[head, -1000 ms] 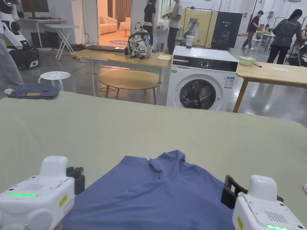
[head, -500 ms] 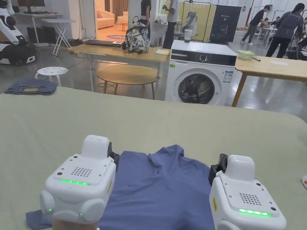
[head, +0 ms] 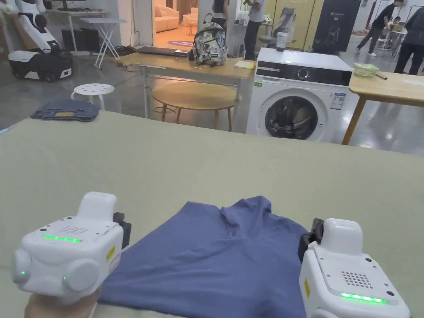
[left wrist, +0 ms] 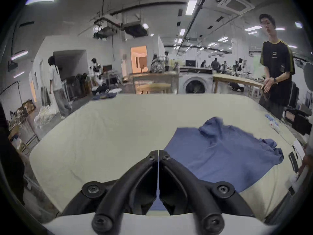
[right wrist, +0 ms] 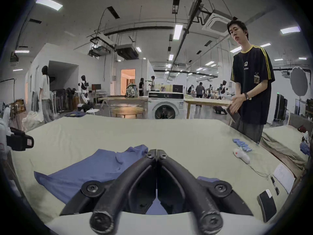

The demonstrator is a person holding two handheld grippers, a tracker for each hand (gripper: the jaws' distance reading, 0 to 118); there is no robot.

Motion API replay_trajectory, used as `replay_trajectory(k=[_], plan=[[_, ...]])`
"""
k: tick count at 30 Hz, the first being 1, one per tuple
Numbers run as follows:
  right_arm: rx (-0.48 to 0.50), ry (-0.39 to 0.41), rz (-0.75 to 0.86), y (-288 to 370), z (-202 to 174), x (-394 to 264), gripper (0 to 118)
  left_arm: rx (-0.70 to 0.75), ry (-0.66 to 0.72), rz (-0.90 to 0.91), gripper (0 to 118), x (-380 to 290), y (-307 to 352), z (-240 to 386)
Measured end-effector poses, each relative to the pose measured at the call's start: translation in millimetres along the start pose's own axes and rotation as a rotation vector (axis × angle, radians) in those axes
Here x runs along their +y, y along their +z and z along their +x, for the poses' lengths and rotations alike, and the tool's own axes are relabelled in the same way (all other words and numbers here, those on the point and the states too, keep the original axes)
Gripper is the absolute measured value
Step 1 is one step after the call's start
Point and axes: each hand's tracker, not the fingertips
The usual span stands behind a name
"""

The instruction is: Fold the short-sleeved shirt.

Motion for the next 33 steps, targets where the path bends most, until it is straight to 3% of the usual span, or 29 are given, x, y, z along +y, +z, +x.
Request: replay_trajectory(k=[5, 6, 7, 10, 12, 13, 14, 21, 27, 30, 32, 33], plan=[[0.012, 0.018, -0.052, -7.5, -2.4, -12.3, 0, -0.002, 0.117, -0.162, 0, -14.3, -13.7, -53.7], [0.012, 0.017, -0.061, -9.1, -2.5, -15.2, 0, -0.023, 0.141, -0.215, 7, -17.5, -20.1, -65.0], [0.014, 0.015, -0.070, -10.4, -2.3, -17.6, 0, -0.025, 0.168, -0.239, 26, -19.3, -23.8, -72.2], [0.017, 0.010, -0.096, -13.9, -3.1, -24.0, 0, -0.047, 0.248, -0.336, 57, -27.1, -42.3, -93.2], [0.027, 0.002, -0.116, -16.8, -2.9, -28.5, 0, -0.078, 0.317, -0.387, 61, -33.3, -53.3, -102.4], [0.027, 0.001, -0.121, -18.1, -3.3, -30.0, 0, -0.072, 0.319, -0.408, 72, -35.5, -57.9, -103.9], [0.027, 0.002, -0.126, -18.6, -3.2, -31.9, 0, -0.056, 0.316, -0.419, 74, -37.7, -62.3, -104.5], [0.024, 0.006, -0.161, -20.9, -2.8, -37.7, 0, 0.084, 0.333, -0.553, 73, -60.1, -89.4, -100.4], [0.023, 0.012, -0.191, -25.5, -1.6, -44.7, 0, 0.168, 0.240, -0.549, 57, -67.7, -92.6, -83.9], [0.027, 0.001, -0.206, -28.9, -1.8, -46.9, 0, 0.184, 0.166, -0.540, 34, -69.8, -90.8, -69.3], [0.030, -0.004, -0.216, -31.6, -2.0, -49.2, 0, 0.171, 0.172, -0.535, 7, -68.3, -87.9, -67.0], [0.032, -0.006, -0.220, -34.9, -2.2, -51.8, 0, 0.155, 0.179, -0.532, 0, -67.7, -87.6, -67.2]])
